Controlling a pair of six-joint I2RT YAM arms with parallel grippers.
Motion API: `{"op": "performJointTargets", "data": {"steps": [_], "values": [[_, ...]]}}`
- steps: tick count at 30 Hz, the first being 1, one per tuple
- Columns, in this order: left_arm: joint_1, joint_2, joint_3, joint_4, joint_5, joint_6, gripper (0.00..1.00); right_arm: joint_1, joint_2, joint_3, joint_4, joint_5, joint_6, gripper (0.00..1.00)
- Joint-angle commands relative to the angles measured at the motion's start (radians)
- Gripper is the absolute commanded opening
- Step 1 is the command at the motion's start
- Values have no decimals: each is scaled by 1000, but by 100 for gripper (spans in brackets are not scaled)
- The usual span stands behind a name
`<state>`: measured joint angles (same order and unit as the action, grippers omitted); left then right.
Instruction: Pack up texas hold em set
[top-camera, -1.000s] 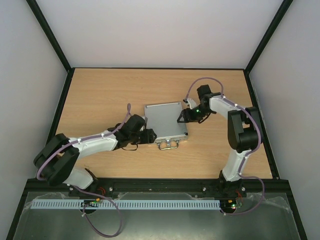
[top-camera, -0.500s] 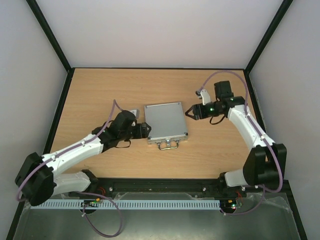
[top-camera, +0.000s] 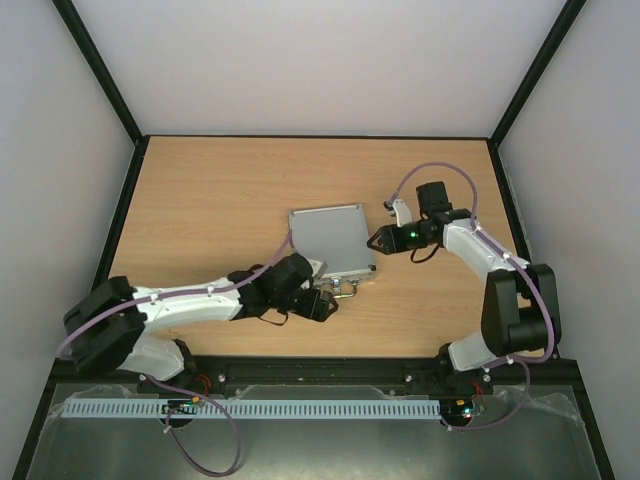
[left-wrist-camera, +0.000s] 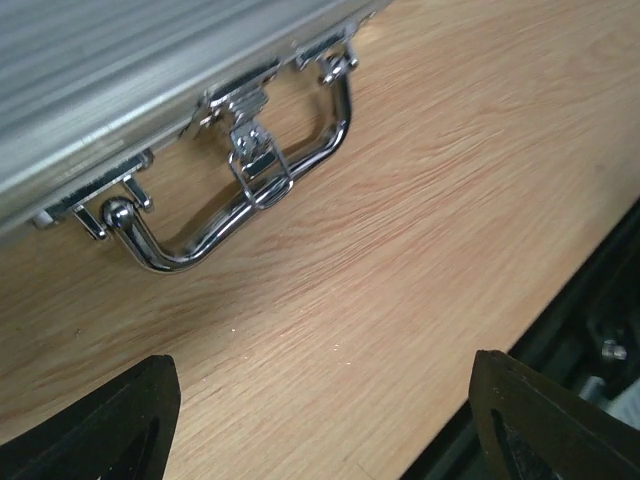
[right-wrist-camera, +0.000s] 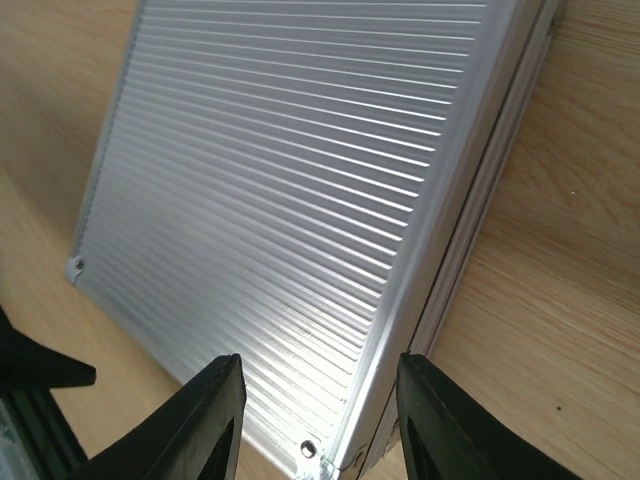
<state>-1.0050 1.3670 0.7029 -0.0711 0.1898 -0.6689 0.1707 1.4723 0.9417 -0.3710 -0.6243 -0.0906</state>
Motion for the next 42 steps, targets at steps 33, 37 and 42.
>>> {"op": "performJointTargets", "data": {"steps": [33, 37, 42], "values": [[-67, 331, 190, 61, -144, -138, 83, 6, 153, 9, 60, 53, 11, 47], [-68, 358, 196, 81, -137, -141, 82, 6, 159, 8, 56, 50, 8, 47], [-68, 386, 205, 110, -118, -150, 82, 6, 159, 9, 54, 49, 8, 47]]}}
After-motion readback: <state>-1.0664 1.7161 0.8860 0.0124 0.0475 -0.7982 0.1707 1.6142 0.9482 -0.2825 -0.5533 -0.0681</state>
